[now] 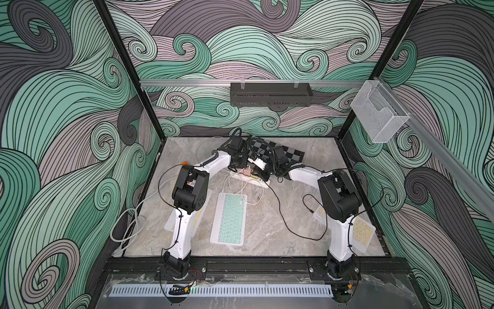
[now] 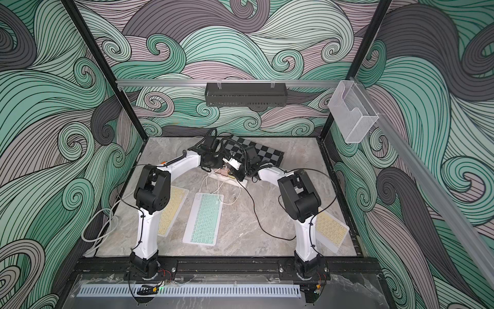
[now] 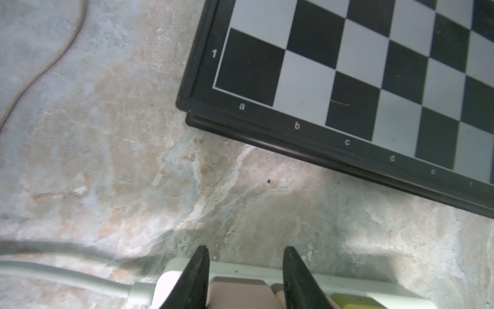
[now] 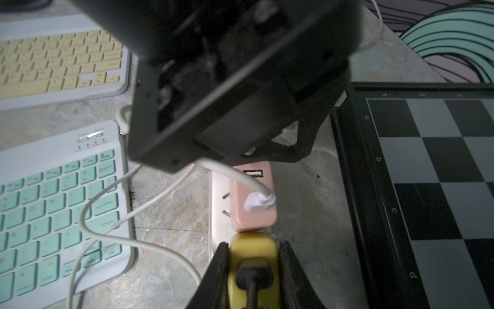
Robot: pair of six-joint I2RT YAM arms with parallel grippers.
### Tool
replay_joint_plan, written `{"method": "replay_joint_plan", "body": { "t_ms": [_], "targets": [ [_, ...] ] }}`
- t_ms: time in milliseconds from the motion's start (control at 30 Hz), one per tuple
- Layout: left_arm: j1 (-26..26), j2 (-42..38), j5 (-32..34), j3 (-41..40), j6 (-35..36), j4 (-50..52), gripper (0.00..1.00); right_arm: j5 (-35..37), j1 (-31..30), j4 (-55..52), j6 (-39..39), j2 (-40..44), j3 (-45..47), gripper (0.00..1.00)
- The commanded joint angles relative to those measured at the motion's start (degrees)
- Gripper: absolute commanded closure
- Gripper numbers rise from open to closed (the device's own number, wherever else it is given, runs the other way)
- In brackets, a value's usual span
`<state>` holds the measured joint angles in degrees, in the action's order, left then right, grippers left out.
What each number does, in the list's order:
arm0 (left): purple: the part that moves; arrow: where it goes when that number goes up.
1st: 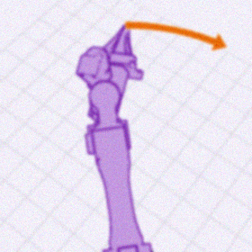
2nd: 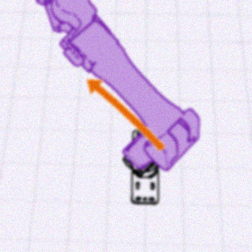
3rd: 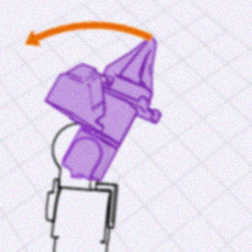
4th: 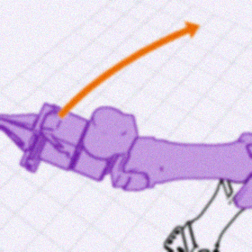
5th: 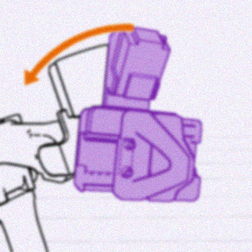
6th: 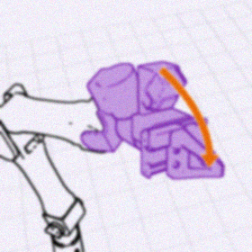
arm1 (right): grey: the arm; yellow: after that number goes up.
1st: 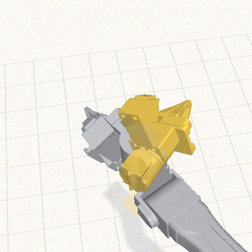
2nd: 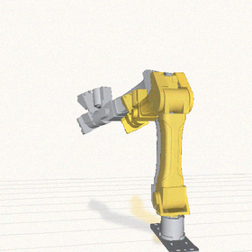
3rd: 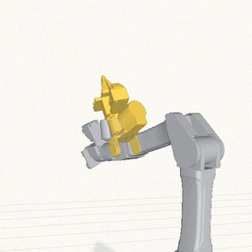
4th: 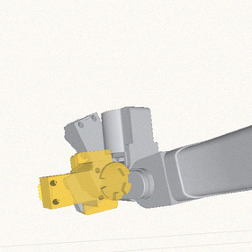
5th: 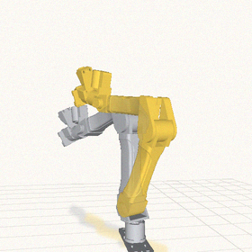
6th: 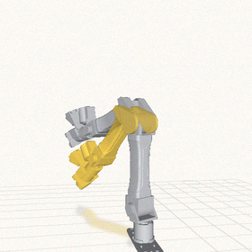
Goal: Unplug the wireless keyboard
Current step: Remove the plug from the socket.
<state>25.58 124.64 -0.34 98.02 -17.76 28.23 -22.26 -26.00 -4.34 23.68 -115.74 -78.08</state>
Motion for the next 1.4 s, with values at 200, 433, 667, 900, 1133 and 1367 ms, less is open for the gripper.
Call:
{"method": "replay_joint_plan", "body": {
  "t_ms": [200,433,667,900,1133,1367],
  "targets": [
    [1.42,5.02,1.17,-6.61,-4.23,11.14,1.00,4.71,-0.05,22.00,7.63,5.61,7.83,1.00],
    [2.01,5.01,1.12,-7.98,-5.09,10.39,1.00,18.25,-4.13,40.17,17.58,4.77,14.71,1.00],
    [2.41,4.26,2.89,-10.04,-6.24,8.70,1.00,3.80,0.39,27.65,-4.36,6.84,9.30,1.00],
    [2.94,2.58,5.60,-13.87,-7.99,5.39,1.00,-1.42,2.53,25.56,-12.35,7.02,8.70,1.00],
    [3.51,1.57,6.63,-16.81,-8.50,3.46,1.00,8.92,-1.60,29.72,12.40,5.80,12.09,1.00],
    [3.75,0.18,8.26,-19.20,-9.03,1.69,1.00,18.61,-4.41,36.14,26.12,5.98,14.73,1.00]
  ]
}}
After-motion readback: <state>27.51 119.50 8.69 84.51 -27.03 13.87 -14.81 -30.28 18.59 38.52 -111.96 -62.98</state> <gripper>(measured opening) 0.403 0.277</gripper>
